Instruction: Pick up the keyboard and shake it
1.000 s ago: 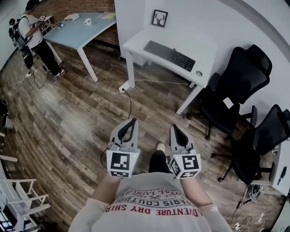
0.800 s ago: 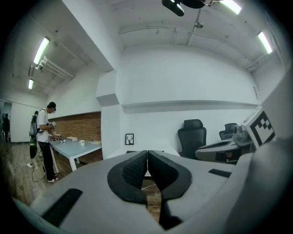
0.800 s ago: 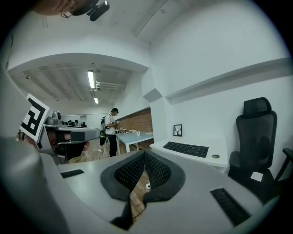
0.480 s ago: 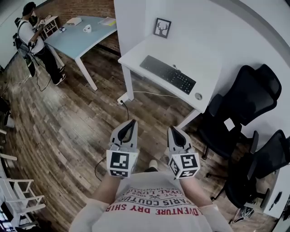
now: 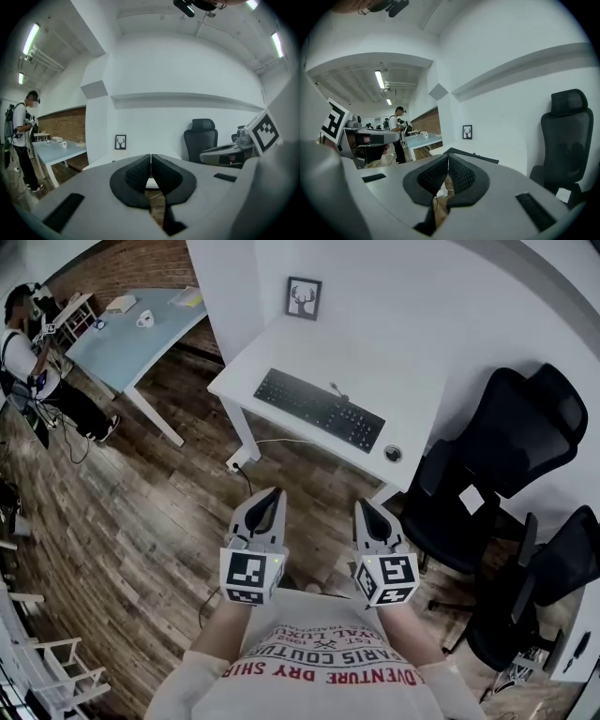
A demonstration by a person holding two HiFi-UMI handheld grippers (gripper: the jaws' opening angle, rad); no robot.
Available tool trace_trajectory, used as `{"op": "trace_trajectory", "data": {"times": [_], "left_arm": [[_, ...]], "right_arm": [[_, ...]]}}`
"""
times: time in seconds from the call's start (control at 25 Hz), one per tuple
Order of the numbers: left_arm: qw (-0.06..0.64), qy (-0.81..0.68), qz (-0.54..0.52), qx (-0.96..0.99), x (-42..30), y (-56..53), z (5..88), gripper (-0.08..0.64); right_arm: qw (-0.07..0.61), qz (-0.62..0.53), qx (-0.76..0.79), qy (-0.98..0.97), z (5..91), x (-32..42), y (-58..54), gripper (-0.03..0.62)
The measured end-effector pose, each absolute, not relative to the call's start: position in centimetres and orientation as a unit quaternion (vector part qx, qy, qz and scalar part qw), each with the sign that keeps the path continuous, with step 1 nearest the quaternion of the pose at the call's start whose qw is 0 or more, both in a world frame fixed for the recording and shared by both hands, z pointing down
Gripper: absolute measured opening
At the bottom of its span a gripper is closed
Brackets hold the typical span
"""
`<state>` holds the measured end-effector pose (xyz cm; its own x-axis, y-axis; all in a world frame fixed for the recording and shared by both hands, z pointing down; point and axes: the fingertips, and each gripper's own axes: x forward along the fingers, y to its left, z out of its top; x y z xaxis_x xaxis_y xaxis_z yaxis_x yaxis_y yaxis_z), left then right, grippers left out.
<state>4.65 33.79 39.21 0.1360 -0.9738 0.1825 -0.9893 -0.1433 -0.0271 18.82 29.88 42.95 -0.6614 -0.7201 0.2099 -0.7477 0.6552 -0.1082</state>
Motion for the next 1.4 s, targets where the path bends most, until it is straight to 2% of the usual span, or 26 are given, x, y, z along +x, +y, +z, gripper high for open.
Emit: {"op": "trace_trajectory", "data": {"times": [0.4, 0.8, 1.12, 1.4], "left_arm": [[0.051, -0.558, 0.088, 0.824, 4.8, 21.7, 40.8, 0.026], [0.047, -0.457, 0.094, 0.883, -1.5, 9.4, 40.7, 0.028], [0.051, -0.404, 0.107, 0.907, -5.7, 4.2, 42.0, 0.026], [0.076, -0.405, 0.114, 0.904, -8.8, 1.1, 44.6, 0.028]], "right_arm": [[0.074, 0.114, 0.499, -0.856, 44.7, 19.5, 21.1, 0.026], [0.074, 0.12, 0.596, -0.79, 44.6, 13.6, 12.7, 0.026], [0.057, 0.132, 0.647, -0.748, 44.9, 10.4, 8.4, 0.026], [0.095, 0.135, 0.628, -0.761, 47.1, 7.6, 6.1, 0.026]]}}
